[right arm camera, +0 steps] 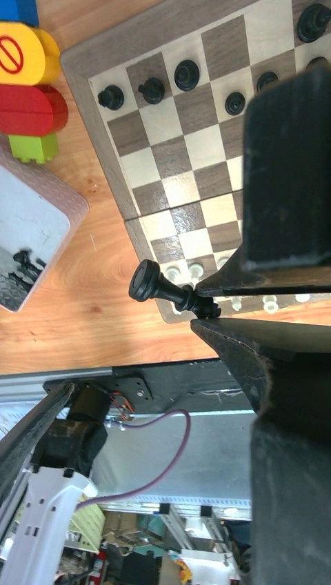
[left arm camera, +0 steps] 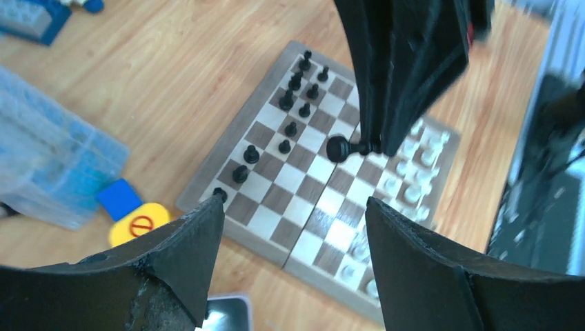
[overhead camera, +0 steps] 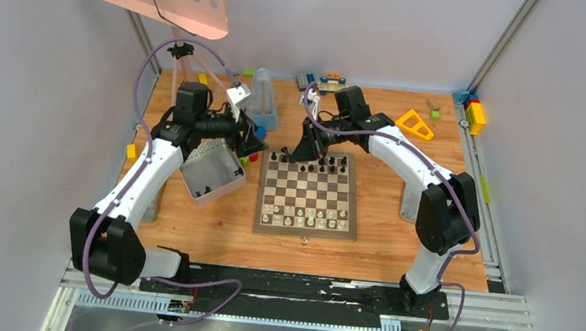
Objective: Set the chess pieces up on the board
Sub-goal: Place the chess piece on the chessboard.
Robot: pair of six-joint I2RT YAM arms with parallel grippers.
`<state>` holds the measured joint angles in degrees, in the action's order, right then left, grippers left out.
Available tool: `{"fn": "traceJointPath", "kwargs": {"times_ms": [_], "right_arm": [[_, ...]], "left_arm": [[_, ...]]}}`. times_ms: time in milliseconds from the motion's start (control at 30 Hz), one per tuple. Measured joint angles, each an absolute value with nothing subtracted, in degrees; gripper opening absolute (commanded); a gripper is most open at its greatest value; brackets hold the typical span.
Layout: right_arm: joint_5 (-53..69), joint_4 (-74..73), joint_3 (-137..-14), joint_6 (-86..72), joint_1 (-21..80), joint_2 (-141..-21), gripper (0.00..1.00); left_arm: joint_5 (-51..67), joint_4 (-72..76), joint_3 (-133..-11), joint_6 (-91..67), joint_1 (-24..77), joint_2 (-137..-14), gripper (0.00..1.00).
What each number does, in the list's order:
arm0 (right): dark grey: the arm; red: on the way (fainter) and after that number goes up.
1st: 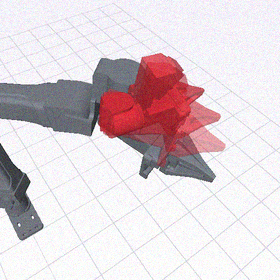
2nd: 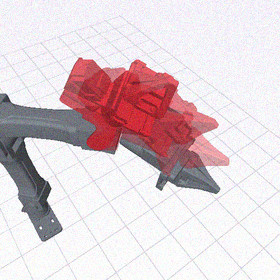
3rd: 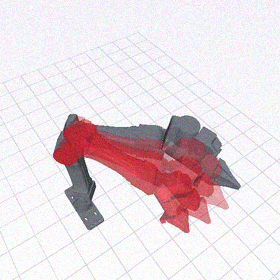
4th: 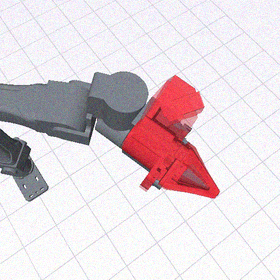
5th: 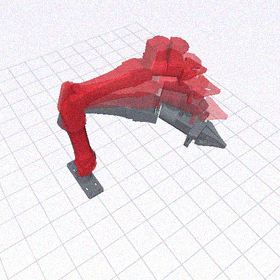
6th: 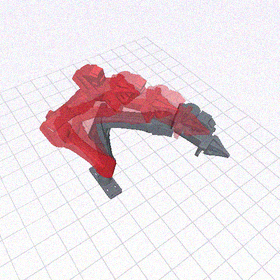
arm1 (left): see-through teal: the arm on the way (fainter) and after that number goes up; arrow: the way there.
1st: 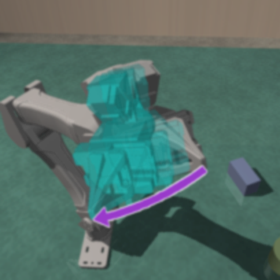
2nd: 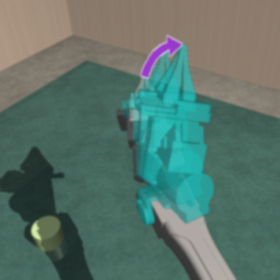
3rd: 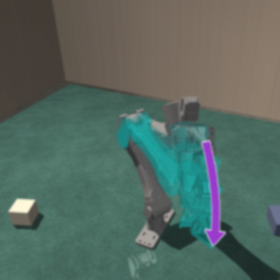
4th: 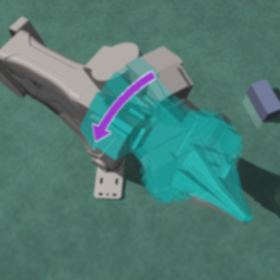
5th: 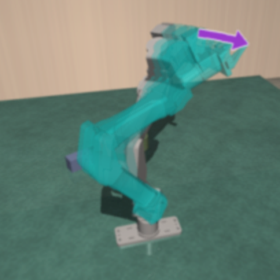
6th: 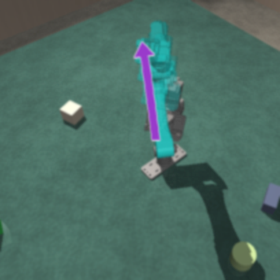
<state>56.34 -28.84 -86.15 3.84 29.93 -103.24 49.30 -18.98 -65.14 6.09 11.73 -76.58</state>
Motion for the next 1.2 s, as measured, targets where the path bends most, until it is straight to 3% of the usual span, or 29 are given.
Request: {"fn": "traceJointPath", "kwargs": {"times_ms": [233,467,733,1200], "right_arm": [[60.29,-37.56,-86.15,11.07,29.87,-101.75,0.00],[64.01,-44.71,-86.21,15.81,29.87,-101.75,0.00],[65.06,-46.52,-86.21,16.93,29.87,-101.75,0.00],[65.32,-47.16,-86.76,17.02,29.87,-101.80,0.00]], "left_arm": [[48.80,-34.33,-66.54,40.47,18.52,-72.05,0.80],[44.93,-42.65,-69.47,60.03,26.70,-73.32,0.78],[39.03,-44.91,-72.18,69.56,33.54,-77.41,0.69],[34.39,-45.89,-72.95,74.83,36.47,-79.50,0.57]]}}
